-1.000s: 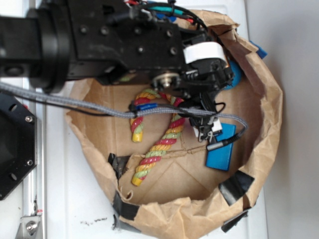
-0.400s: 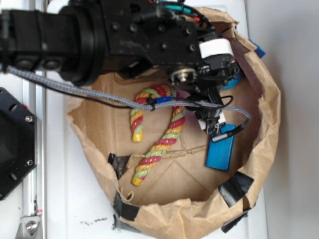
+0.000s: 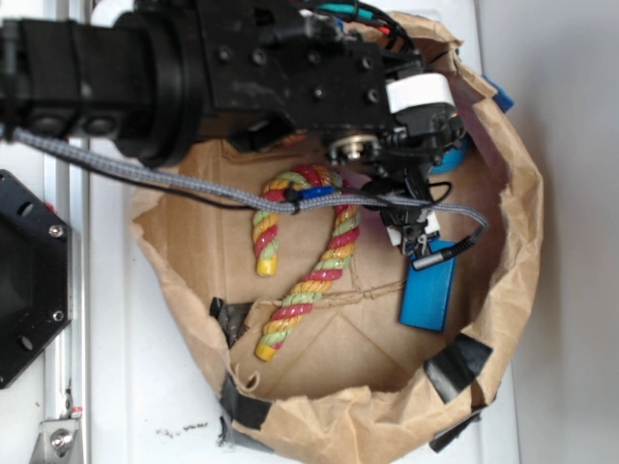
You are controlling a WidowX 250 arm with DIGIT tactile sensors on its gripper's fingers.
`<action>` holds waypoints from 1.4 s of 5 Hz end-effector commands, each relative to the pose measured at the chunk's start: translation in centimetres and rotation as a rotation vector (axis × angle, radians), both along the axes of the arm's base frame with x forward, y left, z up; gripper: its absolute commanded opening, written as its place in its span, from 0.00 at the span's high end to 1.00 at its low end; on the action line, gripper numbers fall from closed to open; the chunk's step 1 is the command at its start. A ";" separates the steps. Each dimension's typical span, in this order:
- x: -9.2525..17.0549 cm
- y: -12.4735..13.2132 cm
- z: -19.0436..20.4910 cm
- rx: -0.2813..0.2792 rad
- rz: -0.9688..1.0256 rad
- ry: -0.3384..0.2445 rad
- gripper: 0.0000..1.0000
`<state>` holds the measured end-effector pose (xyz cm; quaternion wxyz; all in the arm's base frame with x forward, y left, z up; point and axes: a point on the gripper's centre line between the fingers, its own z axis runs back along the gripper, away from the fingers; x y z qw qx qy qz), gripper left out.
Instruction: Grab the blue ball.
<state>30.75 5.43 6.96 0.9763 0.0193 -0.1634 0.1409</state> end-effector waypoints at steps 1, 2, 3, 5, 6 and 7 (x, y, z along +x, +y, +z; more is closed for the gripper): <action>0.6 0.5 1.4 0.062 0.064 -0.153 0.00; -0.3 0.5 2.4 0.007 0.025 -0.162 0.00; -2.0 0.3 3.0 -0.023 -0.019 -0.191 0.00; -3.6 0.1 3.5 -0.023 -0.005 -0.213 0.00; -3.0 0.0 2.9 -0.010 0.014 -0.203 0.00; -2.3 -0.5 2.3 0.014 0.039 -0.194 0.00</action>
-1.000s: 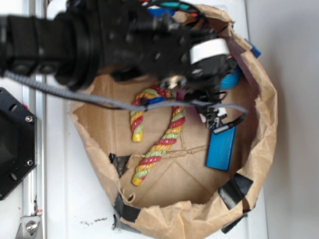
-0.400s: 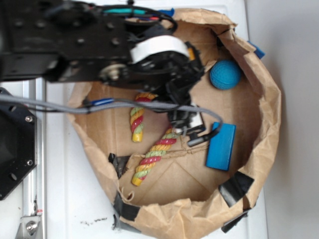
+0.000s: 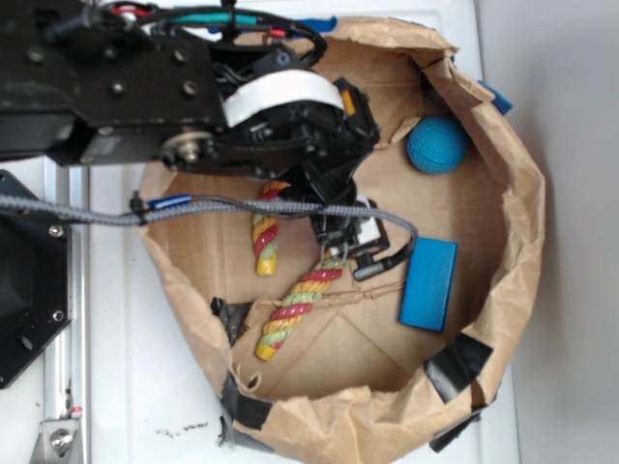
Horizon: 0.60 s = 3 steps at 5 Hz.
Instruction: Grab the blue ball.
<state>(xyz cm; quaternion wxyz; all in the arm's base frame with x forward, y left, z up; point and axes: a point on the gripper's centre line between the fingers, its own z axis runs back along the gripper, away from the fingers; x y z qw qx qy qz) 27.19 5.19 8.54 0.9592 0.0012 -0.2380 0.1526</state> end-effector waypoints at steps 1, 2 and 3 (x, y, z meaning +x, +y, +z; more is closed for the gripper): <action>1.7 -0.3 0.5 0.022 0.013 -0.028 0.00; 2.7 -0.3 0.3 -0.011 -0.017 -0.014 0.00; 4.2 -0.2 0.2 0.005 0.011 -0.014 0.00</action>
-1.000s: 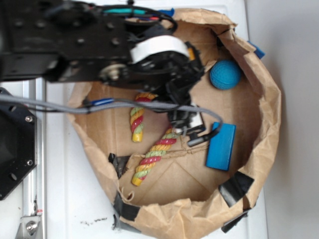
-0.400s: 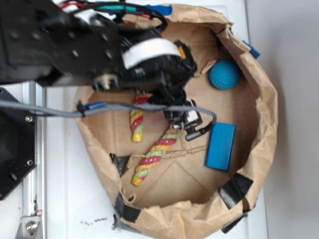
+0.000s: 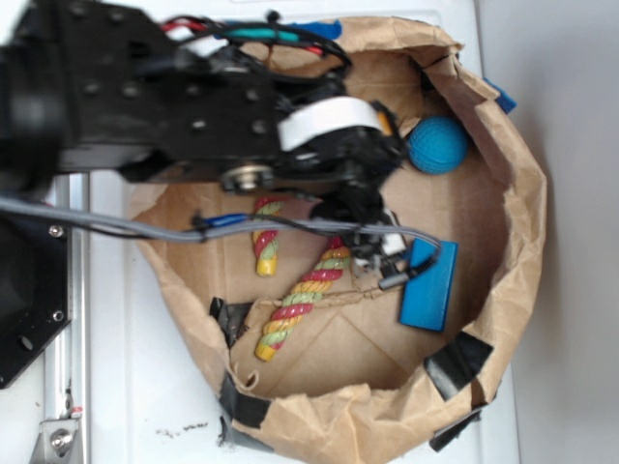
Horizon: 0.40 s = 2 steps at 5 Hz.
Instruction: Grab the blue ball.
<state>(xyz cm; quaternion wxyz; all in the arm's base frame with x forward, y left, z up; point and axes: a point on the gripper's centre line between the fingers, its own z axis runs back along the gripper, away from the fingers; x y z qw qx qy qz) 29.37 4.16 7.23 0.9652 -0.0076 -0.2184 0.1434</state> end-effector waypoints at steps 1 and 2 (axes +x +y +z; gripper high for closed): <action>3.2 1.1 1.3 0.029 0.057 -0.044 0.00; 4.1 1.6 1.2 0.024 0.068 -0.038 0.00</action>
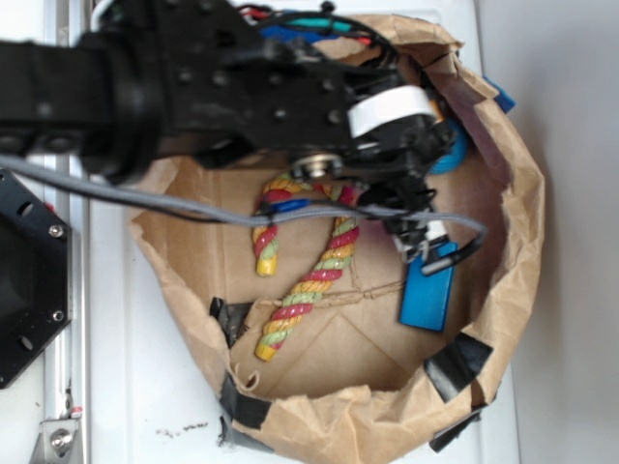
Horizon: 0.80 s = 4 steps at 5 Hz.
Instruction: Grab the blue ball.
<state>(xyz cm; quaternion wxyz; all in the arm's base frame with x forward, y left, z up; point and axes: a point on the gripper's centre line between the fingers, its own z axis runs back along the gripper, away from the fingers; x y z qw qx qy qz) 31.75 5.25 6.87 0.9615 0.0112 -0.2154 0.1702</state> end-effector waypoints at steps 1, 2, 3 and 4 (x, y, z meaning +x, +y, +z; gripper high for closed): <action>2.6 1.4 1.0 0.016 0.035 -0.034 0.00; 2.7 2.1 0.8 0.029 0.059 -0.041 0.00; 2.6 2.5 0.4 0.064 0.098 -0.049 0.00; 2.5 2.7 -0.4 0.101 0.109 -0.043 0.00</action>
